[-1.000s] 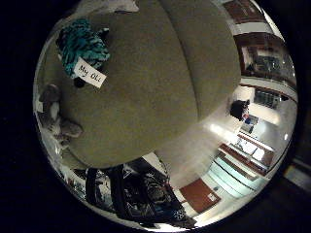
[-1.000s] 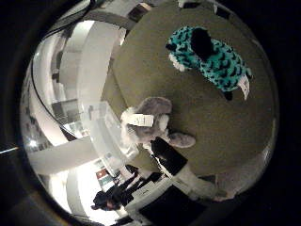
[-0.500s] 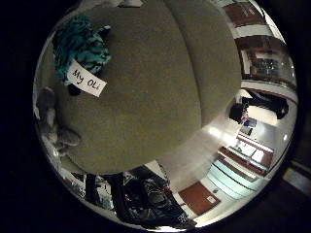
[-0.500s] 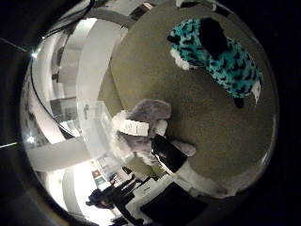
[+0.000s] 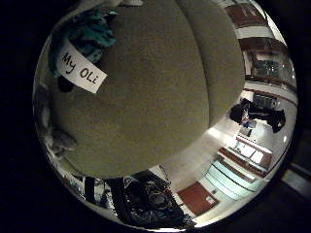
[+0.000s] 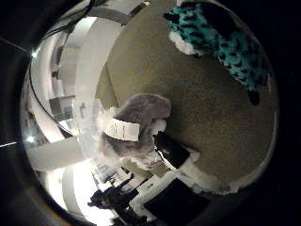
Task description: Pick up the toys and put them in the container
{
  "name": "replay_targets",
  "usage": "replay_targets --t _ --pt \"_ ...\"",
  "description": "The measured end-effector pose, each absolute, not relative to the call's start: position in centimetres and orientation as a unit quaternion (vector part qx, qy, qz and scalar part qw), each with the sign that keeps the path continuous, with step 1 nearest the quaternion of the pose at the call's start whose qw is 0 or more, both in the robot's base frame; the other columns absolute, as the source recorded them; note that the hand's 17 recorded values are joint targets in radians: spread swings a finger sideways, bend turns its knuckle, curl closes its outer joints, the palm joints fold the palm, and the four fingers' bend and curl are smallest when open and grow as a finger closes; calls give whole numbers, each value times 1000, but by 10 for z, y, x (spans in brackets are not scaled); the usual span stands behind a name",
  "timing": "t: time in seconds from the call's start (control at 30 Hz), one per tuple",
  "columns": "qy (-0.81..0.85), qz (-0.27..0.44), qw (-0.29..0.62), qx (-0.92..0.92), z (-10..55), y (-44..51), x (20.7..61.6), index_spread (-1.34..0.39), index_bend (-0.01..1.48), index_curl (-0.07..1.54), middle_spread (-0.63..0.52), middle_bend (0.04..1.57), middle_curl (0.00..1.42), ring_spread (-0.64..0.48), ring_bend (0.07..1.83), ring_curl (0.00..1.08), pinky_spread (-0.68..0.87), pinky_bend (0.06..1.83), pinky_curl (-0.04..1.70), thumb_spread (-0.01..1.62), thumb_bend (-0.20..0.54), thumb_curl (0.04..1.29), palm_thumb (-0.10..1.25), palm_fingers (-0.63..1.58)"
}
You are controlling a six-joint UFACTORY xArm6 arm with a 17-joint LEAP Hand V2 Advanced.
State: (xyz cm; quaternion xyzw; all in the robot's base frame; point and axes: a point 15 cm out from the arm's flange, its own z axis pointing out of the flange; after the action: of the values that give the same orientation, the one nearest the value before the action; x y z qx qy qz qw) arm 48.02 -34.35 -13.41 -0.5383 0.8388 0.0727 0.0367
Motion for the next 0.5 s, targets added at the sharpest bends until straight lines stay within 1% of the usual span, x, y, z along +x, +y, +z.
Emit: replay_targets --t 0.2,0.4,0.47,0.5 --pt "846 82 34 -526 -148 -338 473 -198 165 296 204 192 319 238 382 240 431 723 28 1078 -19 304 612 156" --pt "848 91 30 -521 -159 -333 468 -186 157 283 207 191 307 263 416 244 529 914 53 1079 -19 309 641 207" --pt "849 94 29 -520 -161 -332 466 -184 155 279 203 192 307 270 451 247 547 976 51 1076 -18 310 653 234" --pt "849 94 29 -519 -161 -331 466 -186 146 271 190 184 302 261 514 258 545 1032 53 1071 -18 312 662 294"
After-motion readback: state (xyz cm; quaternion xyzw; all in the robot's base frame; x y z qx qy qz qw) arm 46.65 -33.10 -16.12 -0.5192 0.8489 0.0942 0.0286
